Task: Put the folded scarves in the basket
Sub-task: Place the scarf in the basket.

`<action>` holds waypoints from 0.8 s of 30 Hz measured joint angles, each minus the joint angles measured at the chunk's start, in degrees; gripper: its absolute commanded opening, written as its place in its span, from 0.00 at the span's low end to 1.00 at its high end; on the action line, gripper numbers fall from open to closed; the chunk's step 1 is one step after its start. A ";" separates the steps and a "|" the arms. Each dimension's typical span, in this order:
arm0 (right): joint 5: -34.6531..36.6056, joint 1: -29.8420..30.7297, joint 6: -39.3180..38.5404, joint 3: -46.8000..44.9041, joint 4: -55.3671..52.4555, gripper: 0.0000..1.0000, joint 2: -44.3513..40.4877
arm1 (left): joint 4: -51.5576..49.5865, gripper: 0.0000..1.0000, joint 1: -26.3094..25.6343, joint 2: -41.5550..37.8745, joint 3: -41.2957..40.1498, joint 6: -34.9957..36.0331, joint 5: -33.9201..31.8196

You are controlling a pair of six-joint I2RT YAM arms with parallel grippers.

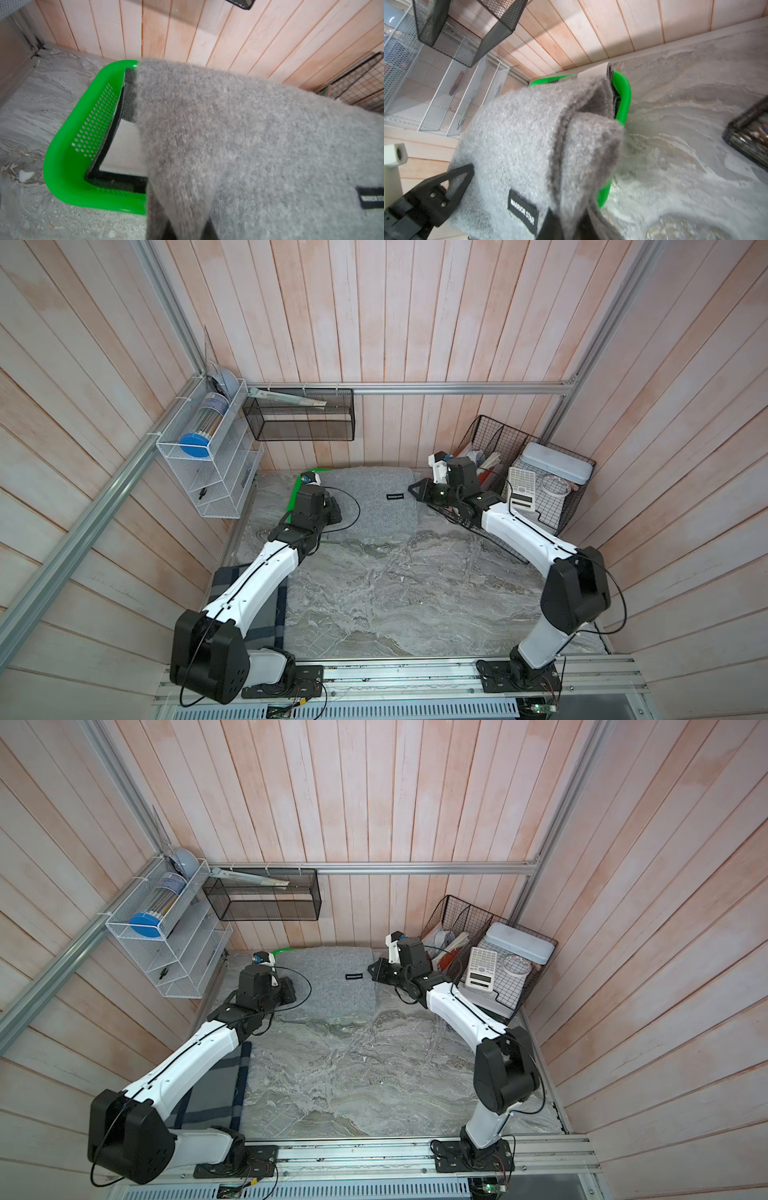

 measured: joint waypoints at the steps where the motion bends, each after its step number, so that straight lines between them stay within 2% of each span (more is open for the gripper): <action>1: -0.09 0.00 -0.24 3.08 -0.24 0.00 2.84 | -0.35 0.00 0.63 1.60 1.42 0.59 0.04; 6: -0.81 0.02 -0.46 15.80 -2.12 0.00 13.20 | -1.33 0.03 2.91 7.28 7.13 2.49 -0.92; 9: -1.11 0.22 -0.35 21.49 -3.13 0.00 17.59 | -1.36 0.16 4.13 10.16 9.73 3.10 -1.68; 10: -1.14 0.35 -0.33 22.91 -3.43 0.00 18.75 | -1.38 0.25 4.42 11.06 10.29 3.52 -2.05; 11: -1.22 0.57 -0.33 24.26 -3.89 0.00 19.89 | -1.49 0.38 4.66 11.85 10.71 3.82 -2.54; 13: -1.29 0.96 -0.26 26.53 -5.01 0.14 21.57 | -2.27 0.64 5.03 13.18 11.41 3.69 -4.11; 14: -1.27 1.14 -0.13 27.65 -5.66 0.25 22.40 | -2.97 0.76 5.27 13.81 11.85 3.52 -5.11; 15: -1.29 1.22 0.13 28.39 -6.32 0.38 22.95 | -3.41 0.83 5.46 14.25 12.22 3.43 -5.79; 16: -1.27 1.31 0.22 28.96 -6.91 0.50 23.41 | -4.35 0.87 5.68 14.64 12.83 3.28 -6.69; 17: -1.22 1.38 0.15 29.44 -7.48 0.56 23.71 | -5.38 0.88 5.88 14.88 13.60 3.04 -7.56; 21: -0.94 1.38 -0.26 29.64 -8.55 0.65 23.58 | -9.16 0.89 6.01 14.58 16.22 0.79 -10.91; 24: -0.07 1.38 -0.61 26.58 -8.70 0.67 21.53 | -12.83 0.89 5.51 12.28 15.56 -1.64 -13.31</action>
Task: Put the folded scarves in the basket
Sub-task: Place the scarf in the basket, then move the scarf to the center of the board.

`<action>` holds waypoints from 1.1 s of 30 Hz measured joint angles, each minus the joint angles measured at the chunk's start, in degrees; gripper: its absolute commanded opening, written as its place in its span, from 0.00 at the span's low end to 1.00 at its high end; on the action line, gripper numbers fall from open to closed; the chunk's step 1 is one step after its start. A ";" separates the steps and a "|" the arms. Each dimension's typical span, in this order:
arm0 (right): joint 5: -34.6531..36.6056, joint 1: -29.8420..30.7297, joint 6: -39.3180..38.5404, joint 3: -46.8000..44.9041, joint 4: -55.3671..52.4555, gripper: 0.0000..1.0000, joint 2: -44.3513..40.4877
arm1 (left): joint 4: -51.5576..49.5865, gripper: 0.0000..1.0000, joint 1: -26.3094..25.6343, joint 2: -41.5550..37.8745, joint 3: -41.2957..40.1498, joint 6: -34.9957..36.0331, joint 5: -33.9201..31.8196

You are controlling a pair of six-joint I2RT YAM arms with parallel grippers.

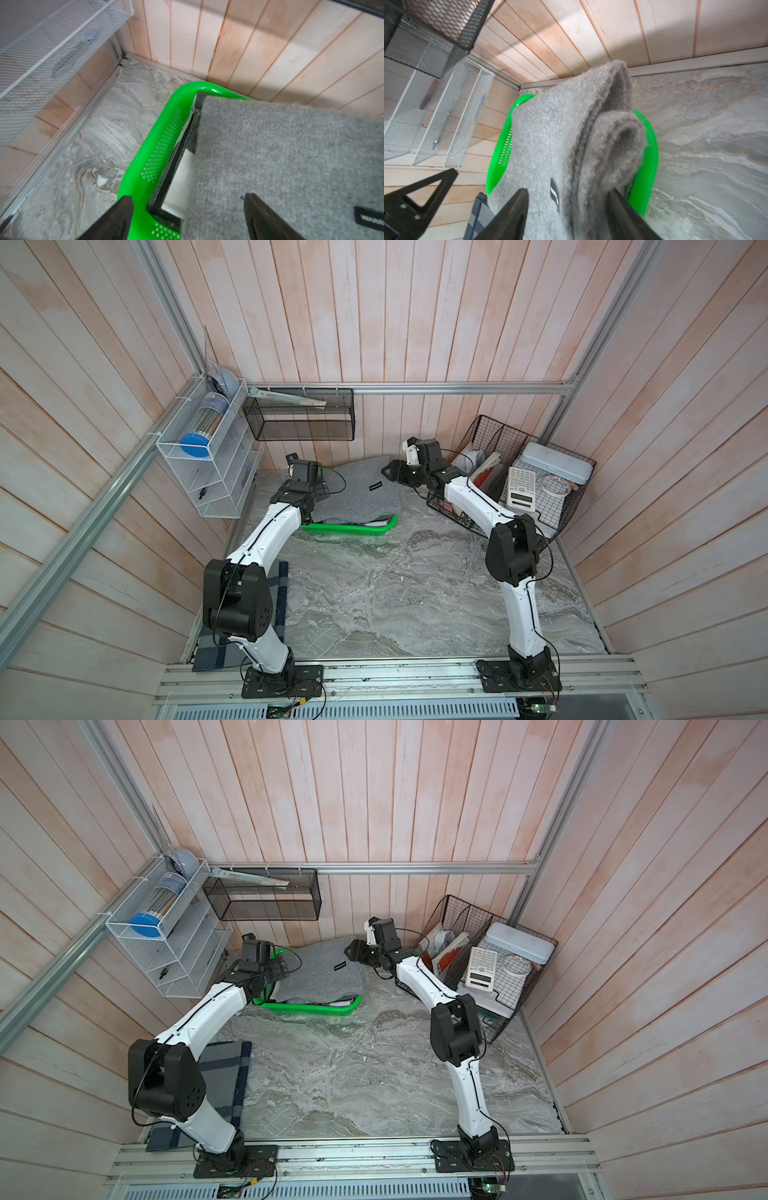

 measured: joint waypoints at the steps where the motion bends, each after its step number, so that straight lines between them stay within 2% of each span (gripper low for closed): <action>1: 0.59 0.00 -0.02 -2.49 0.20 0.67 -1.64 | -1.25 0.89 -0.46 -1.40 -0.92 -1.03 -0.98; 6: 2.93 0.00 0.11 -20.17 2.95 0.70 -15.28 | -7.74 0.89 -3.23 -11.06 -9.44 -7.58 -4.15; 10: 4.46 0.17 0.28 -34.69 6.62 0.70 -28.98 | -13.38 0.89 -2.97 -16.52 -17.07 -13.22 -8.02; 14: 6.01 1.25 1.18 -49.64 10.84 0.70 -41.97 | -17.62 0.86 -0.42 -17.70 -22.58 -17.94 -10.27; 20: 7.23 1.92 4.20 -68.74 13.05 0.70 -54.64 | -19.23 0.81 3.58 -17.09 -28.37 -22.03 -11.37; 23: 7.89 1.92 5.09 -73.96 12.41 0.70 -58.73 | -17.88 0.79 4.42 -14.88 -30.23 -23.19 -10.47; 27: 8.39 1.92 5.46 -76.43 12.02 0.70 -62.10 | -15.96 0.77 4.79 -11.34 -31.69 -23.93 -9.01; 33: 8.74 1.92 6.12 -78.62 11.61 0.70 -64.00 | -12.85 0.66 4.81 -8.00 -32.57 -24.63 -7.23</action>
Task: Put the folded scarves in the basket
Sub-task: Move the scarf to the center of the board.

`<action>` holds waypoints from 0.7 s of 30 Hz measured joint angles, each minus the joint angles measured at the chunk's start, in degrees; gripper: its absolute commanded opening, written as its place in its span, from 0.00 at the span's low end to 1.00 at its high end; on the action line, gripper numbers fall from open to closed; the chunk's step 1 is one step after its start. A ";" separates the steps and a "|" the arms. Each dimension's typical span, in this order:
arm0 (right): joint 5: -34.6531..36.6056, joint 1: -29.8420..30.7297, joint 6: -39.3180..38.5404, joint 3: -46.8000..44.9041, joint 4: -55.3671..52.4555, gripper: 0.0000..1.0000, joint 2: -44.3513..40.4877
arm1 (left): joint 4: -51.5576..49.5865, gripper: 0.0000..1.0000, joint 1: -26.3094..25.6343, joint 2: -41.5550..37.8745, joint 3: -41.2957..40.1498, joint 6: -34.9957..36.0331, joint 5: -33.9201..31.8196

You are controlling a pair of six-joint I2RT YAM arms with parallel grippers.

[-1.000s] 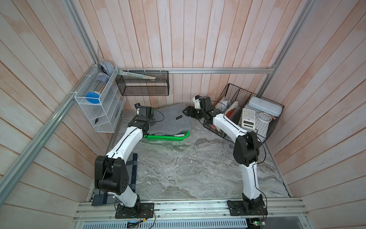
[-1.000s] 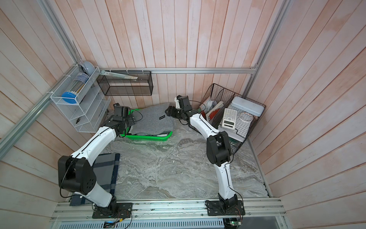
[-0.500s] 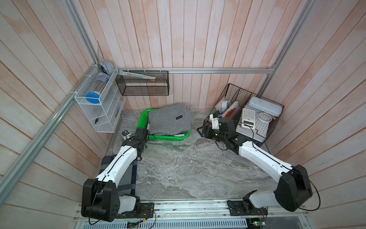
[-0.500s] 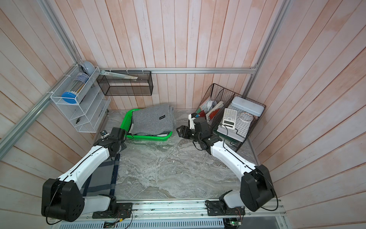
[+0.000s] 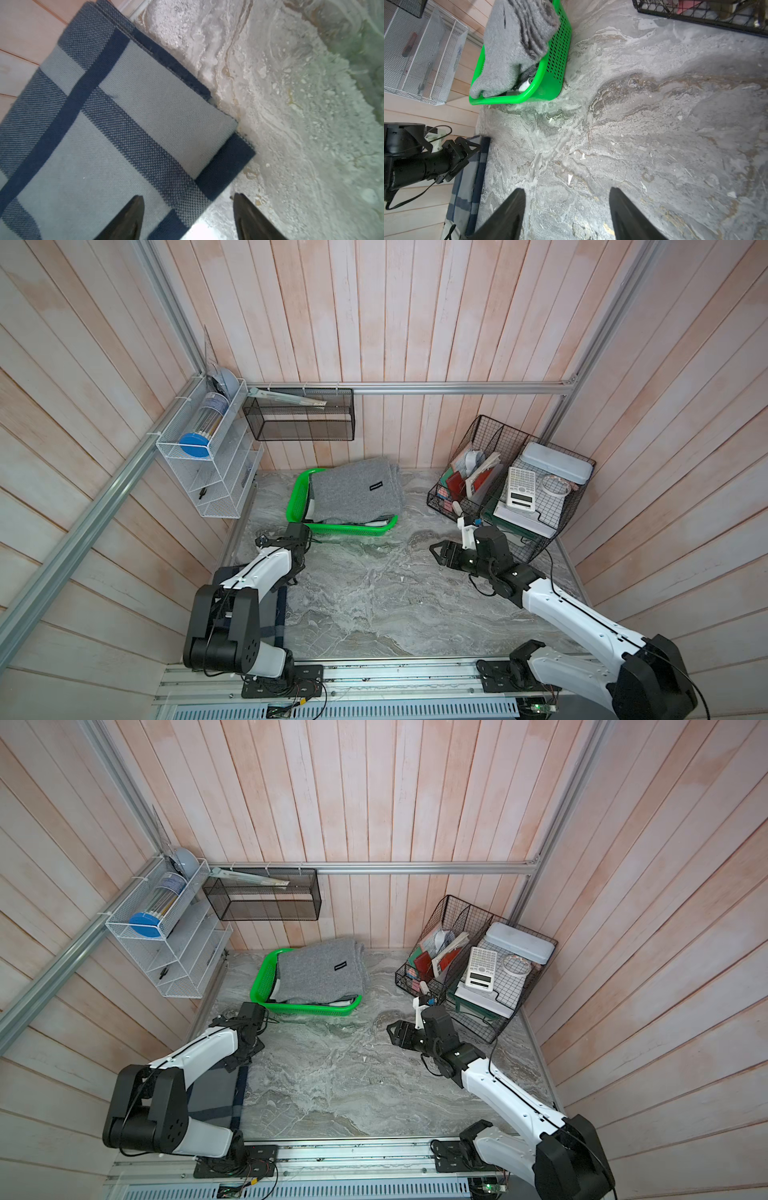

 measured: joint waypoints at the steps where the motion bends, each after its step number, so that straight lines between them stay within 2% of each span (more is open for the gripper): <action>1: 0.00 0.00 0.15 -0.44 0.00 0.70 -0.13 | 0.55 0.64 0.11 0.81 0.00 -0.07 0.39; 4: 0.09 0.00 0.46 -1.75 -0.09 0.70 -0.37 | 1.92 0.57 0.20 2.73 -0.11 -0.15 1.11; 6: 0.15 0.00 0.63 -2.67 -0.20 0.70 -0.63 | 2.73 0.49 0.26 3.76 -0.20 -0.31 1.70; 8: 0.17 0.00 0.72 -3.52 -0.26 0.70 -0.96 | 3.17 0.34 0.35 4.63 -0.22 -0.28 2.01; 11: 0.26 0.00 1.05 -4.44 -0.46 0.70 -1.60 | 4.11 0.26 0.37 5.01 -0.63 -0.24 2.34; 13: 0.39 0.00 1.40 -4.85 -0.50 0.70 -2.29 | 4.68 0.08 0.37 5.03 -0.85 -0.68 2.47; 14: 0.44 0.00 1.46 -5.01 -0.68 0.70 -2.67 | 4.92 0.03 0.37 5.05 -0.87 -0.66 2.75; 21: 1.25 0.00 1.62 -6.45 -2.36 0.70 -6.54 | 6.43 0.00 -0.57 4.46 -1.05 1.07 5.03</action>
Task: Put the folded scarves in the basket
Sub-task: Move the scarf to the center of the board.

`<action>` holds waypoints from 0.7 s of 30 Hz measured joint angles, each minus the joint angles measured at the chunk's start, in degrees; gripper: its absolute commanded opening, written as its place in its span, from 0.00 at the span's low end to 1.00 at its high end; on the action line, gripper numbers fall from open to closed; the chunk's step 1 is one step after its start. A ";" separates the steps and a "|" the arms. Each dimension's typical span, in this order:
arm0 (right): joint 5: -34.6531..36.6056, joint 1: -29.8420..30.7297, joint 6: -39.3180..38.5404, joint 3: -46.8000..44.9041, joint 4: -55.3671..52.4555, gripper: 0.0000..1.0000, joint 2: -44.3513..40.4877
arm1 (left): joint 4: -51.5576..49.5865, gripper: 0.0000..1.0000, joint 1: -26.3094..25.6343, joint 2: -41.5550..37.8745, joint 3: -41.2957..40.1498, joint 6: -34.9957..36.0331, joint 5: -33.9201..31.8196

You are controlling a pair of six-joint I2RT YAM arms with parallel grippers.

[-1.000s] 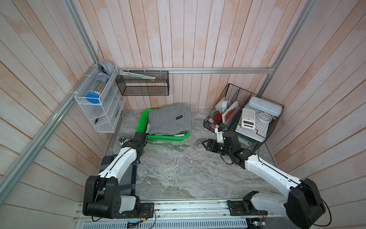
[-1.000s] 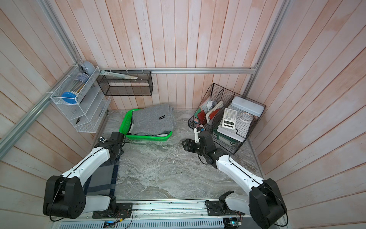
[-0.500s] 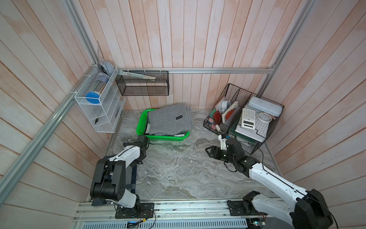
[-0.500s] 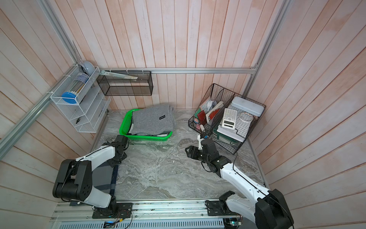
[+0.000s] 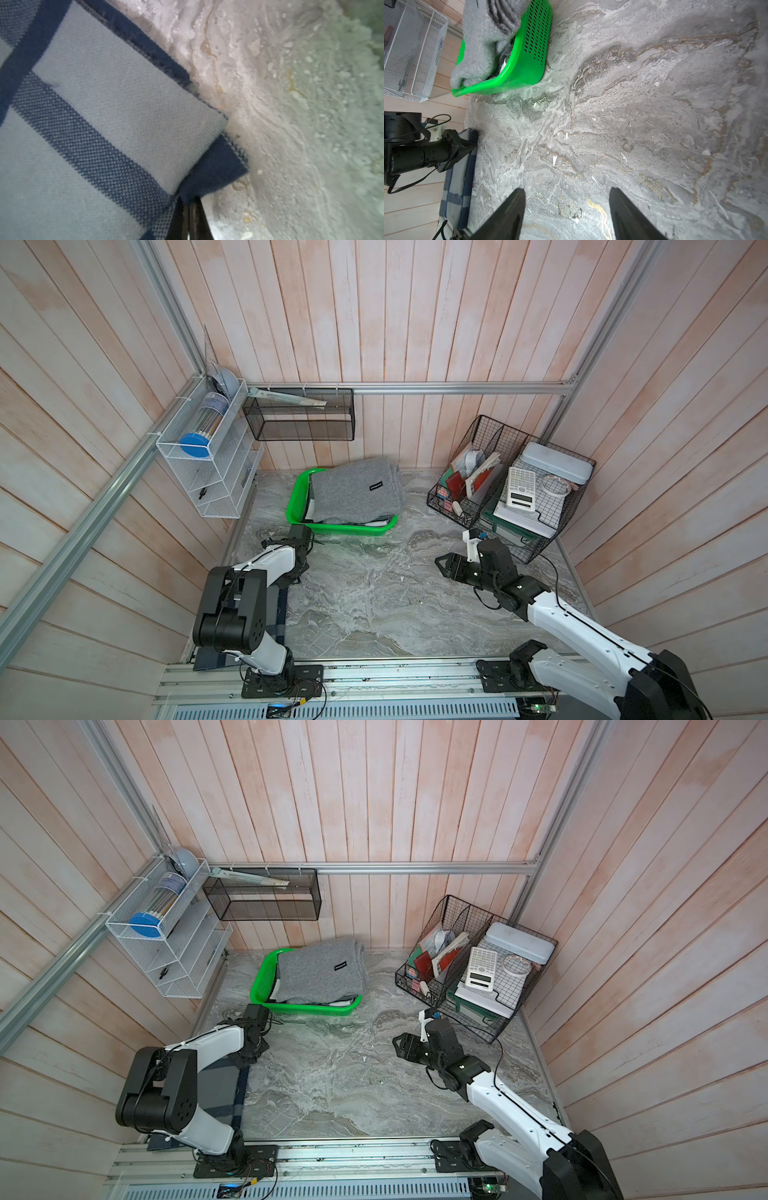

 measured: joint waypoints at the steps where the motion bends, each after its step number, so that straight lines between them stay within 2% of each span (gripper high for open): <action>1: 0.07 0.00 0.00 -0.28 -0.22 0.70 -0.61 | 0.31 0.00 -1.40 -0.57 -0.26 0.39 0.13; 7: 0.24 0.00 0.00 -2.51 -1.05 0.70 -4.00 | 3.15 0.00 -15.47 -4.96 -0.87 4.11 0.50; 17: 0.24 0.00 0.02 -5.70 -2.29 0.70 -7.41 | 11.19 0.00 -30.60 -12.39 -5.73 10.45 1.62; 21: 0.24 0.00 0.02 -6.32 -3.37 0.70 -8.81 | 13.33 0.00 -38.49 -14.40 -7.17 13.05 3.48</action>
